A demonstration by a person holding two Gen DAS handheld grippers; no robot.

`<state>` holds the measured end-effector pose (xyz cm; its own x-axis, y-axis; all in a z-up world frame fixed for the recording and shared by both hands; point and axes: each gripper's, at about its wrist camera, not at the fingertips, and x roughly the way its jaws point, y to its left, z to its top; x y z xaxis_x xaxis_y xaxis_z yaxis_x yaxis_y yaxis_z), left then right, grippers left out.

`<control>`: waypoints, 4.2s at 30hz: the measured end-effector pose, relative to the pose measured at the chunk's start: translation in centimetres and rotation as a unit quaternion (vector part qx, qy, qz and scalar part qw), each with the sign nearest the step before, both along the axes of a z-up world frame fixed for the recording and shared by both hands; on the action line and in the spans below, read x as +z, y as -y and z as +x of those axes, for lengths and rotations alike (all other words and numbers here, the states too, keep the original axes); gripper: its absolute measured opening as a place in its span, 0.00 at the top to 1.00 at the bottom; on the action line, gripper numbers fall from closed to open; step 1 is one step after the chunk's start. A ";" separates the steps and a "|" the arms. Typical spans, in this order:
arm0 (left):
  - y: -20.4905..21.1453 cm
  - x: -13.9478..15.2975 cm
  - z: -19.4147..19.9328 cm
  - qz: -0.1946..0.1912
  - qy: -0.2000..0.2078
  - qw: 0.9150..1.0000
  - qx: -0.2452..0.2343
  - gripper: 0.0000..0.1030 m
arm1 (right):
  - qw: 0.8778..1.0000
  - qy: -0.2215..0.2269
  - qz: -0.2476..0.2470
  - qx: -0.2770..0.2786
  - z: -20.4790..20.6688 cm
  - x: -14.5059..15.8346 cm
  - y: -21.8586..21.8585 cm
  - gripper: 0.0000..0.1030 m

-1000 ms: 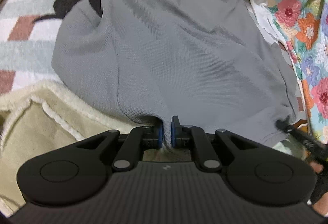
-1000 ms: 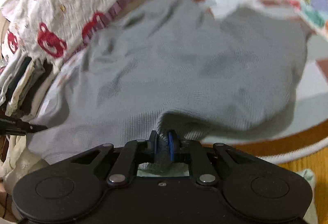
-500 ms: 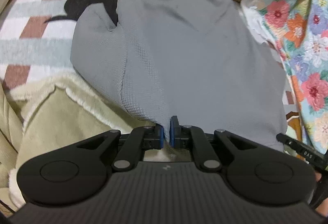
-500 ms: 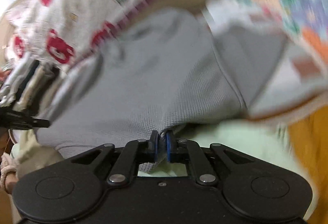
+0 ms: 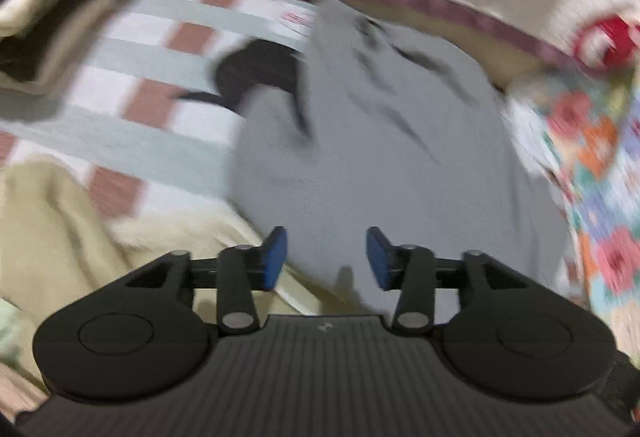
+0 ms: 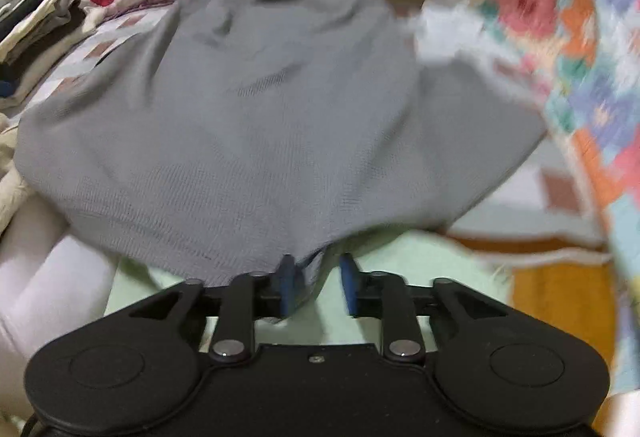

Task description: Fold clothes

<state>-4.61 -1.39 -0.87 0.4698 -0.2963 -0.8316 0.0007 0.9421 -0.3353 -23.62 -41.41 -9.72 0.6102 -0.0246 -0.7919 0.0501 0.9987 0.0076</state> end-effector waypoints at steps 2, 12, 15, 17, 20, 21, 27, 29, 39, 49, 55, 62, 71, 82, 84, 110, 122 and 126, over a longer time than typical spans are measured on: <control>-1.9 -2.9 2.5 -0.035 -0.050 0.997 0.044 0.55 | 0.997 0.068 0.005 -0.023 0.9 2.0 0.0 0.68; -5.9 -11.5 10.9 -0.124 -0.137 0.972 0.145 0.55 | 0.945 0.030 0.209 0.250 13.9 2.6 -11.5 0.62; -6.3 -12.7 12.8 -0.116 -0.152 0.974 0.119 0.53 | 0.930 -0.002 0.176 0.323 15.7 2.5 -17.0 0.48; -6.6 -12.7 13.8 -0.128 -0.141 0.977 0.097 0.55 | 0.922 -0.022 0.140 0.359 16.6 2.3 -20.4 0.41; -6.4 -12.1 14.3 -0.154 -0.103 0.982 0.047 0.71 | 0.919 -0.020 0.056 0.389 17.3 1.0 -22.9 0.41; -6.3 -12.0 14.3 -0.167 -0.091 0.981 0.039 0.73 | 0.918 -0.015 0.036 0.395 17.4 0.7 -23.2 0.62; -5.0 -9.8 14.9 -0.152 -0.043 0.987 0.027 0.70 | 0.959 0.022 0.122 0.256 20.6 0.6 -18.0 0.93; -4.4 -8.9 14.7 -0.105 -0.026 0.994 0.008 0.65 | 0.971 0.010 0.177 0.163 21.4 -1.0 -14.2 0.93; -2.3 -11.5 12.4 -0.150 -0.104 0.983 -0.038 0.53 | 0.953 -0.046 0.300 -0.010 20.3 -6.3 -6.2 0.83; 2.4 -10.3 11.1 -0.048 -0.040 0.991 -0.118 0.97 | 0.914 -0.035 0.404 0.005 18.9 -6.1 -5.9 0.62; 2.9 -2.4 7.8 0.071 0.104 0.984 -0.124 0.97 | 0.955 -0.052 0.261 0.129 17.2 -2.5 -10.2 0.40; 2.2 2.8 3.0 0.181 0.230 0.953 -0.082 0.97 | 0.978 -0.021 0.146 0.145 14.6 -2.1 -13.3 0.75; -2.7 6.6 -1.0 0.193 0.251 0.948 0.036 0.97 | 0.941 0.083 0.098 0.312 12.0 5.6 -17.0 0.93; -6.2 2.4 -1.8 0.198 0.138 0.968 0.068 0.97 | 0.924 -0.010 0.211 0.320 13.9 3.7 -17.5 0.92; -6.3 0.8 -1.5 0.207 0.105 0.970 0.065 0.97 | 0.926 -0.027 0.216 0.307 14.3 3.0 -17.6 0.92; 22.2 -0.5 1.2 0.153 0.103 0.945 -0.268 0.60 | 0.992 0.096 0.046 -0.062 12.7 2.7 11.9 0.41; 30.4 -7.7 -0.2 0.098 0.067 0.923 -0.367 0.60 | 0.974 0.117 0.044 -0.189 14.5 -5.4 24.1 0.36; 29.7 -8.1 -0.2 0.098 0.055 0.923 -0.367 0.60 | 0.978 0.151 -0.010 -0.143 15.0 -5.1 22.5 0.97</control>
